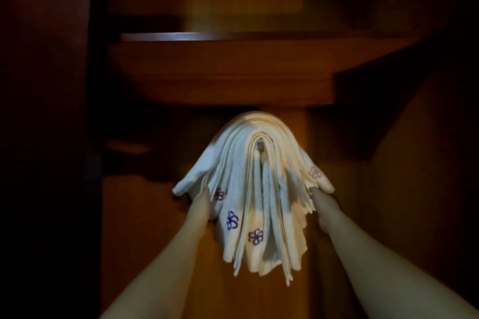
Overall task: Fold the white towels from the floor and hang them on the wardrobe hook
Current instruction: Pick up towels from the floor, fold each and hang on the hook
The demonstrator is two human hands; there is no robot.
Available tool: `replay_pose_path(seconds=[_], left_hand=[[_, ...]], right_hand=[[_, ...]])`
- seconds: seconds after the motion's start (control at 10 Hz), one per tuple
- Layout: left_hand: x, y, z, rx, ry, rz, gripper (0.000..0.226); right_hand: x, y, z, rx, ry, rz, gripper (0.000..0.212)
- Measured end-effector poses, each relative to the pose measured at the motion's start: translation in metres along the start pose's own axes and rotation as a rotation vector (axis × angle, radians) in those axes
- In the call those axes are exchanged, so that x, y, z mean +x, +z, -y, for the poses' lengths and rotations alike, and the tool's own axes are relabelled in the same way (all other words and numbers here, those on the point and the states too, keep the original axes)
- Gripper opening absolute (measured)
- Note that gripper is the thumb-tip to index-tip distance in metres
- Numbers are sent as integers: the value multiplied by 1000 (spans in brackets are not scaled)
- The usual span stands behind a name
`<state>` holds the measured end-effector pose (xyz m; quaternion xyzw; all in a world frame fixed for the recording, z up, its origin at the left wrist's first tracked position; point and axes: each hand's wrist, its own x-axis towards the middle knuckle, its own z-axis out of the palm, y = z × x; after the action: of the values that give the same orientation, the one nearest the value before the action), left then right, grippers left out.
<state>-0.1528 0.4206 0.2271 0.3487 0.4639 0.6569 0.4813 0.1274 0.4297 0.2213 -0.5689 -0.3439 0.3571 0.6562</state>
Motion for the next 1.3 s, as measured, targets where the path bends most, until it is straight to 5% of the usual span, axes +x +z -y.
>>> replay_pose_path(seconds=[0.2, 0.4, 0.6, 0.9, 1.3], left_hand=[[-50, -39, 9, 161, 236, 312, 39], [-106, -73, 34, 626, 442, 346, 50], [-175, -116, 83, 912, 547, 522, 54], [-299, -164, 219, 1099, 455, 926, 58], [-469, -84, 418, 1219, 133, 1447, 57]], right_hand=[[-56, -39, -9, -332, -127, 49, 34], [-166, -74, -42, -652, -321, 53, 41], [-283, -130, -112, -836, -288, 200, 53], [-428, -244, -252, -1060, -142, 173, 68], [-550, -464, -404, -1123, 277, 28, 69]])
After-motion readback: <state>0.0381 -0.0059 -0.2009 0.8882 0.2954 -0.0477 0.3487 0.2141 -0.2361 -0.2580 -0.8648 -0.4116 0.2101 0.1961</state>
